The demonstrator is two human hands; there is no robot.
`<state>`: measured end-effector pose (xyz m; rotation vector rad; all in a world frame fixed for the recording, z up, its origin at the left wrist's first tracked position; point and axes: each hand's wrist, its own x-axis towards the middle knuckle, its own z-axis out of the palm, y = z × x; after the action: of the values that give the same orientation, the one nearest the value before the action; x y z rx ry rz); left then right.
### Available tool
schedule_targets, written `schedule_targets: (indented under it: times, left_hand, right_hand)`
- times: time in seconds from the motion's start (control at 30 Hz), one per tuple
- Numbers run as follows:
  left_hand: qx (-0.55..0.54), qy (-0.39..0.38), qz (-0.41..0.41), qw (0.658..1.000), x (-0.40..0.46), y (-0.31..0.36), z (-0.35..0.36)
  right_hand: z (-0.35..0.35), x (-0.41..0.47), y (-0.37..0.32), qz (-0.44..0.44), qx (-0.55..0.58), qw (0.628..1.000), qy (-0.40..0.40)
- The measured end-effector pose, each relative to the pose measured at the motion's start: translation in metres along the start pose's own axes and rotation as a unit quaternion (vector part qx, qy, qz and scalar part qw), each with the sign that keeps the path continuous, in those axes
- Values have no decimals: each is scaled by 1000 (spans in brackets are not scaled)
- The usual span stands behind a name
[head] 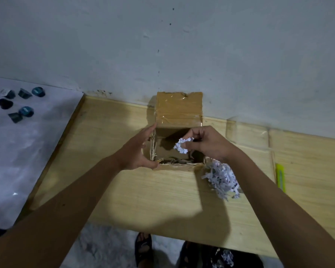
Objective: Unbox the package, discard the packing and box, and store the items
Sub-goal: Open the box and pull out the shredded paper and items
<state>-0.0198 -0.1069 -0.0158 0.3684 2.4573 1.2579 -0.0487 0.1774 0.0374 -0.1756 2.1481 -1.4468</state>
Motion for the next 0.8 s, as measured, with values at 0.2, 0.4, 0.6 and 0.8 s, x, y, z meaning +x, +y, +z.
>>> schedule_targets:
  times: [0.2,0.4,0.6,0.8]
  left_hand:
    - [-36,-16,-32,999,18,7,0]
    - [-63,-39,-63,995,22,5,-6]
    - [-75,-44,-63,994,25,10,-8]
    - [-57,-22,-57,997,19,16,-3]
  right_hand:
    - [-59,-68,43,4,30,994,107]
    - [-66,-108,107,57,-110,978,168]
    - [-52,-112,124,17,-235,955,179]
    - [-53,-118,120,16,-178,963,200]
